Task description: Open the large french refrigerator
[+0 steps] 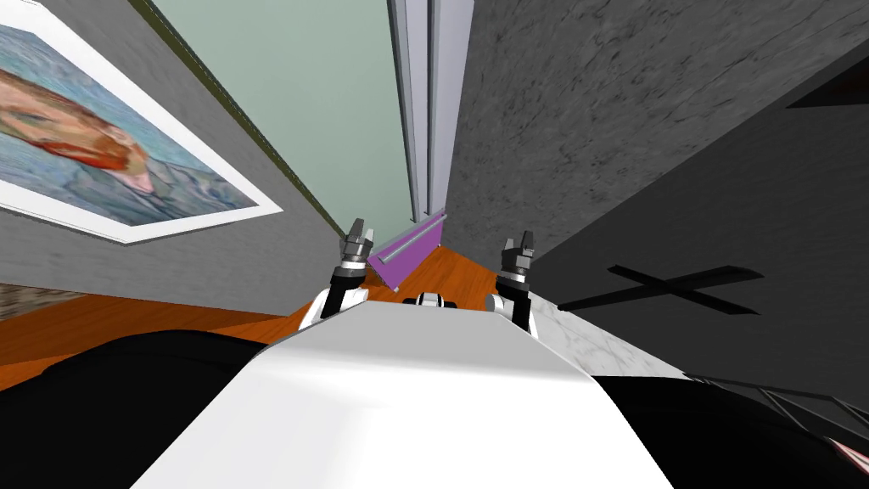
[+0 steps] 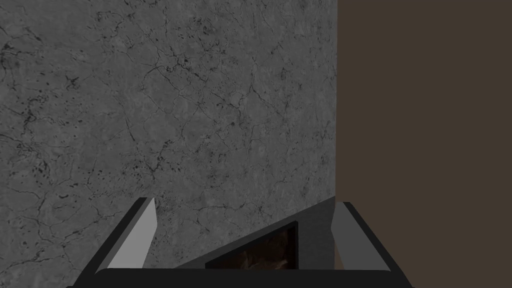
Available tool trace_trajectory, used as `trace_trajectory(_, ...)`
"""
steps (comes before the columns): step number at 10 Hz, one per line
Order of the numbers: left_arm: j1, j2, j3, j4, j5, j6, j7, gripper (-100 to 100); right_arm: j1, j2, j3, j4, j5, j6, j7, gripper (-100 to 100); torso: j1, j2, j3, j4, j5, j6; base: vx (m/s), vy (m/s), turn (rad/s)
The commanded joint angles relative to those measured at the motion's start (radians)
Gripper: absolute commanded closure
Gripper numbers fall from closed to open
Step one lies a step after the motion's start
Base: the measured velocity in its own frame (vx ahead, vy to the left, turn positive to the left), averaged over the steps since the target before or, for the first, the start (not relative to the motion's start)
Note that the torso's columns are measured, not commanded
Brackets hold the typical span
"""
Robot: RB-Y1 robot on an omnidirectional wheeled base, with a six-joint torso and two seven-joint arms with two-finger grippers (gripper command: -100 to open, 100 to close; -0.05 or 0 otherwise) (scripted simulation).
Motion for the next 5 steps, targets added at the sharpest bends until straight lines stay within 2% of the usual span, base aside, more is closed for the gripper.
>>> trace_trajectory(1, 0.021, 0.043, 0.012, -0.020, -0.010, 0.053, 0.002, -100, 0.000, 0.000, 0.000, 0.000, 0.000, 0.000, 0.000, 0, -0.001, 0.002, 0.001, 0.001, 0.000, 0.000, 0.140, -0.033, -0.061)
trace_trajectory(5, 0.054, 0.102, 0.028, -0.056, -0.026, 0.126, 0.004, -100, 0.000, 0.000, 0.000, 0.000, 0.000, 0.000, 0.000, 0, 0.000, 0.003, 0.002, 0.001, 0.000, 0.000, 0.121, -0.010, -0.057)
